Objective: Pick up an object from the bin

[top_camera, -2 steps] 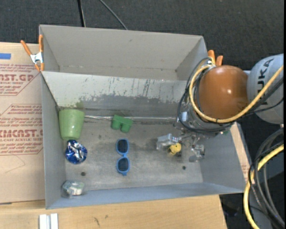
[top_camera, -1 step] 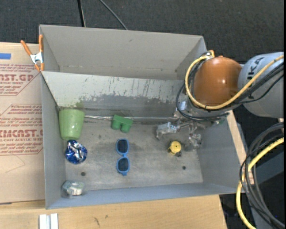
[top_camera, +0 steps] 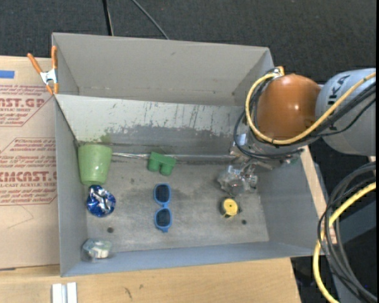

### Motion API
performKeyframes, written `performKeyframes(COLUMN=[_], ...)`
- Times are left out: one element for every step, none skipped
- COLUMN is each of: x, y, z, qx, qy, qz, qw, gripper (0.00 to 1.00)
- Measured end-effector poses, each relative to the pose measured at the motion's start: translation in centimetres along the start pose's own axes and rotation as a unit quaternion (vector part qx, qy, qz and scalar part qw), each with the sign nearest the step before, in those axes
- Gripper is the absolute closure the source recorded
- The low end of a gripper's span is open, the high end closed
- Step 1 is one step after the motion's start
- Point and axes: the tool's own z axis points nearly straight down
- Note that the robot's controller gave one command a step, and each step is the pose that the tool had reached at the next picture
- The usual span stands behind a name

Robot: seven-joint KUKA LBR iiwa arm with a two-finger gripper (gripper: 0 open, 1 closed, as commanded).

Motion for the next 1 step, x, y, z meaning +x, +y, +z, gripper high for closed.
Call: performKeyframes(x=[0.00], y=[0.00], z=[0.01], qx=[0.000], qy=[-0.0002], qz=[0.000], qw=[1.0000], gripper=[0.00])
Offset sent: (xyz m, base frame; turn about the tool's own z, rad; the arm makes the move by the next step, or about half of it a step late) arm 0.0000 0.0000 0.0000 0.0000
